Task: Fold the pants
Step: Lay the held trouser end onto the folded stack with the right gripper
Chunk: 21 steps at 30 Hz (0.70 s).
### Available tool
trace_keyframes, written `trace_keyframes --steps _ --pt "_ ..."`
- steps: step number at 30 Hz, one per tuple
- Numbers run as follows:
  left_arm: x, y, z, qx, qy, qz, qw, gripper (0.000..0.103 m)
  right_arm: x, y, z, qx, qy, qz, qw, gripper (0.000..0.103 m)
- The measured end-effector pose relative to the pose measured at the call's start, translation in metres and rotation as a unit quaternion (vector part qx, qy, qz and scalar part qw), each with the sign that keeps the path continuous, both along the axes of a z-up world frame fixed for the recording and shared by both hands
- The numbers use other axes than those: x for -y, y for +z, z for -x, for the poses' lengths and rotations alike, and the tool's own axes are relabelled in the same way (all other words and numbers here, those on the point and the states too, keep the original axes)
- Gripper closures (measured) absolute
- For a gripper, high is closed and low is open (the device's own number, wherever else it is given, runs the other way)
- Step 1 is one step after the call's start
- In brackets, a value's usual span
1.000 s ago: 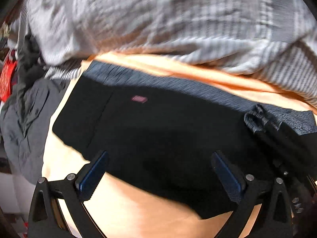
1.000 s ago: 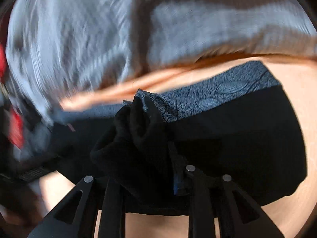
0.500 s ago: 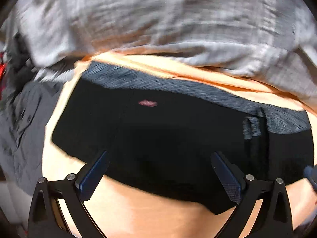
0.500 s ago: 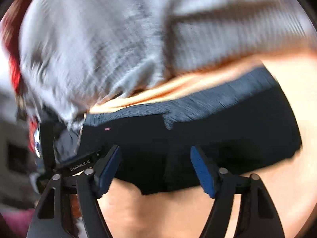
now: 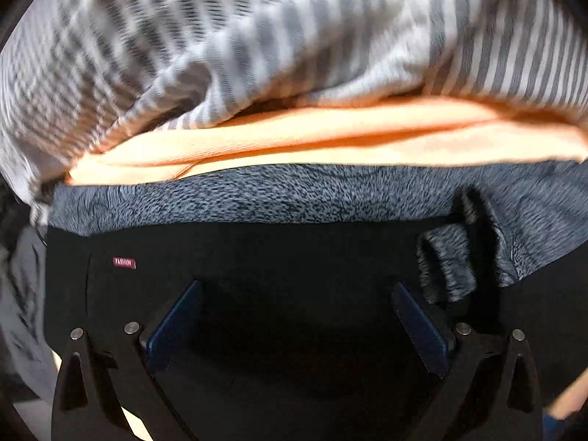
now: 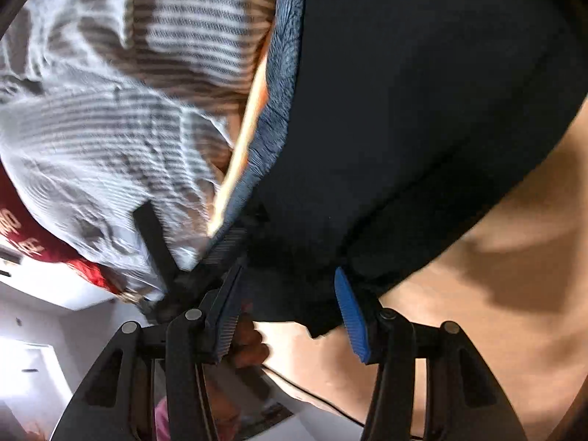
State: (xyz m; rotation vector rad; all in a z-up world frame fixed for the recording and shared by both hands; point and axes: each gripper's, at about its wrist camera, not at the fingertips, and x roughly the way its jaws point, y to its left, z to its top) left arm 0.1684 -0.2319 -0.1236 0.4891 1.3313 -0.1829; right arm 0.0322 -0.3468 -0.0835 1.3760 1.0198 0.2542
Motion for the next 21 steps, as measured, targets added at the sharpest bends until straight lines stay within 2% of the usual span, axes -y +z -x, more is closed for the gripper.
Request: trace_keyframes --steps 4,5,6,8,11,13,15,18,21 --pt "0.006 -0.004 0.000 0.010 -0.004 -0.012 0.9999 0.000 -0.002 -0.008 -0.010 -0.011 -0.003 0.005 1.000 0.051" --pt "0.008 -0.005 0.000 0.011 -0.004 -0.014 0.9998 0.000 0.000 -0.010 -0.010 -0.017 -0.008 0.001 1.000 0.060" --pt "0.009 -0.005 0.000 0.010 -0.003 -0.015 0.9998 0.000 0.000 -0.016 -0.011 -0.028 -0.017 -0.009 0.999 0.077" --pt "0.008 -0.007 -0.003 0.006 0.001 -0.016 0.9999 0.000 0.002 -0.024 -0.013 -0.040 -0.033 -0.027 0.998 0.098" --pt "0.012 -0.009 -0.010 0.005 0.003 -0.012 0.9999 0.000 0.004 -0.012 -0.017 -0.013 -0.031 -0.042 0.999 0.098" --pt "0.014 -0.010 -0.015 0.006 0.005 -0.014 0.9999 0.000 0.005 0.010 -0.016 0.017 -0.009 -0.026 0.999 0.098" --pt "0.019 -0.012 -0.019 0.013 0.003 -0.016 0.9998 0.000 0.000 0.022 -0.012 0.029 0.023 -0.002 0.999 0.098" --pt "0.027 -0.017 -0.021 0.019 -0.002 -0.018 0.9997 0.000 -0.006 0.012 -0.005 0.003 0.045 0.015 0.999 0.098" --pt "0.021 -0.006 -0.015 0.008 -0.001 -0.007 0.9999 0.000 -0.010 -0.013 -0.002 -0.029 0.048 0.014 0.998 0.098"
